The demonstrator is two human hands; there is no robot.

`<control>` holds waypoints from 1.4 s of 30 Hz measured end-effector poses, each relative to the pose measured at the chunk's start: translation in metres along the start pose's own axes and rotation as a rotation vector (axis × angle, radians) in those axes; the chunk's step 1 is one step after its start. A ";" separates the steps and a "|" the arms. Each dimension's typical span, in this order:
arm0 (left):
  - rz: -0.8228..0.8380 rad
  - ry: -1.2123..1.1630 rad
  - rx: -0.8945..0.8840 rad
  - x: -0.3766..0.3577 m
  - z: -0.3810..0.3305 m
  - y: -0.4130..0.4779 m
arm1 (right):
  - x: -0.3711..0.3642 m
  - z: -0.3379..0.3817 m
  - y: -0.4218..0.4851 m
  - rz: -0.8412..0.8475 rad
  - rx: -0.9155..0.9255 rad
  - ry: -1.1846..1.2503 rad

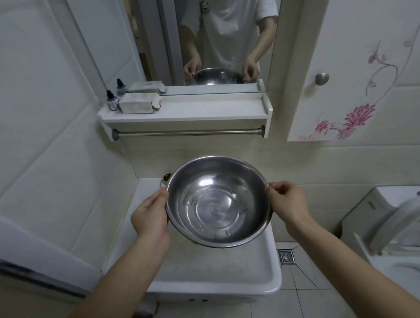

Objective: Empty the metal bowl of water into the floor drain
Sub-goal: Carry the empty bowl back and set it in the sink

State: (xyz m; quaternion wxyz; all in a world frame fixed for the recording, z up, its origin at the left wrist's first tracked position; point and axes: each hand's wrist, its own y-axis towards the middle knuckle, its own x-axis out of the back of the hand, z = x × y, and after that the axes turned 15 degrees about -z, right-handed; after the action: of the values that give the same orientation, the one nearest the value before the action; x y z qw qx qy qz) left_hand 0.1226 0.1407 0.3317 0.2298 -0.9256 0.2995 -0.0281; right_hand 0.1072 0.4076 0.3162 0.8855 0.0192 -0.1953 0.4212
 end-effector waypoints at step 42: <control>0.041 0.066 0.044 0.031 -0.007 0.101 | -0.085 -0.013 -0.050 -0.088 -0.071 -0.009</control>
State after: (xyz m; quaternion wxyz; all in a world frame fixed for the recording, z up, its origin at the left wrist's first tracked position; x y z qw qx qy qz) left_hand 0.0922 0.0479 0.2902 0.2405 -0.9126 0.3250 -0.0604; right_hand 0.1009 0.3151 0.2797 0.9025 -0.0018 -0.2129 0.3745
